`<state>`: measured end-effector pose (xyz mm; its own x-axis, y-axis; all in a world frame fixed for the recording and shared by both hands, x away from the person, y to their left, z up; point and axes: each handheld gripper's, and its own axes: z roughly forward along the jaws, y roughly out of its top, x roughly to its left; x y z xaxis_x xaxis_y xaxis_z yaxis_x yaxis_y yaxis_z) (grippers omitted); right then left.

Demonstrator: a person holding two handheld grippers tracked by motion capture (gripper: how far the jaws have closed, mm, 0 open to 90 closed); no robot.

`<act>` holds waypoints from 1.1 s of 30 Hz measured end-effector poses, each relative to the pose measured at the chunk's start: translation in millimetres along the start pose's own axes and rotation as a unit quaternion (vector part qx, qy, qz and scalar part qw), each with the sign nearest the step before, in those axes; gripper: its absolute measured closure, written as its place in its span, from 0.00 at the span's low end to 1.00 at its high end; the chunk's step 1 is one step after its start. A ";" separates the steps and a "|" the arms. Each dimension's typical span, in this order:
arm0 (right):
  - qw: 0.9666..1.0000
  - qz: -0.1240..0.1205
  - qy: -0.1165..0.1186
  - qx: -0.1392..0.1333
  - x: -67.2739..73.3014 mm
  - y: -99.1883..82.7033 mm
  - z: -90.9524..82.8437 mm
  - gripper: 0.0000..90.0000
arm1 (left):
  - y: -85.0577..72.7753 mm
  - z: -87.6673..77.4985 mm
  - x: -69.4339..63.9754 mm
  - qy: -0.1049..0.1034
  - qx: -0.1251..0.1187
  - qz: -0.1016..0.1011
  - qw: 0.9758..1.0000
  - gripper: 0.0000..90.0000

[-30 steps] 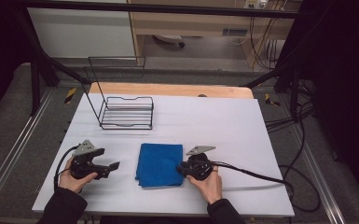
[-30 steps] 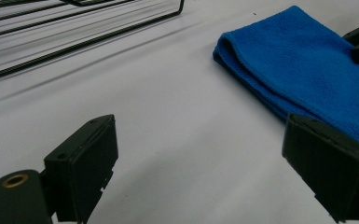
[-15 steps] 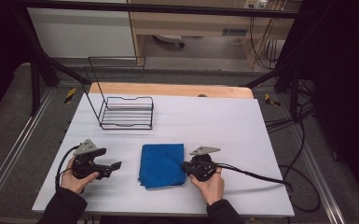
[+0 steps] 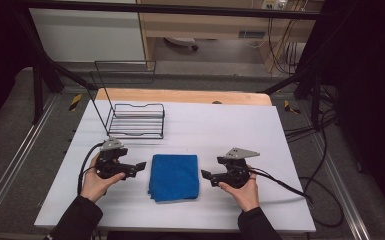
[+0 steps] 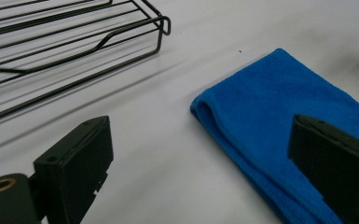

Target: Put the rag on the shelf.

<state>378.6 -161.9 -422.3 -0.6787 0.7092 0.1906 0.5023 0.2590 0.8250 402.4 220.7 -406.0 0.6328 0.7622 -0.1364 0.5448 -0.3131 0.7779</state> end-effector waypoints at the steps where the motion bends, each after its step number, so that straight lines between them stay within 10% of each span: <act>1: 1.000 0.001 -0.001 -0.003 -2.4 -1.2 -2.3 0.14 | 3.1 4.2 -1.3 0.003 0.006 0.002 1.000 0.10; 19: 1.000 0.014 0.001 0.008 -14.9 -15.4 -11.2 0.10 | 9.5 64.3 4.2 0.010 0.046 -0.036 0.998 0.55; 33: 1.000 0.019 0.008 0.015 -15.1 -15.6 -7.8 0.10 | 8.5 80.3 -8.3 0.013 0.060 -0.009 0.998 0.74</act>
<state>376.8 -181.8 -433.9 -0.6680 0.7078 0.2299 0.5435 0.2530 0.8004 446.0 166.2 -447.5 0.6093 0.7819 -0.1320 0.6182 -0.3641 0.6966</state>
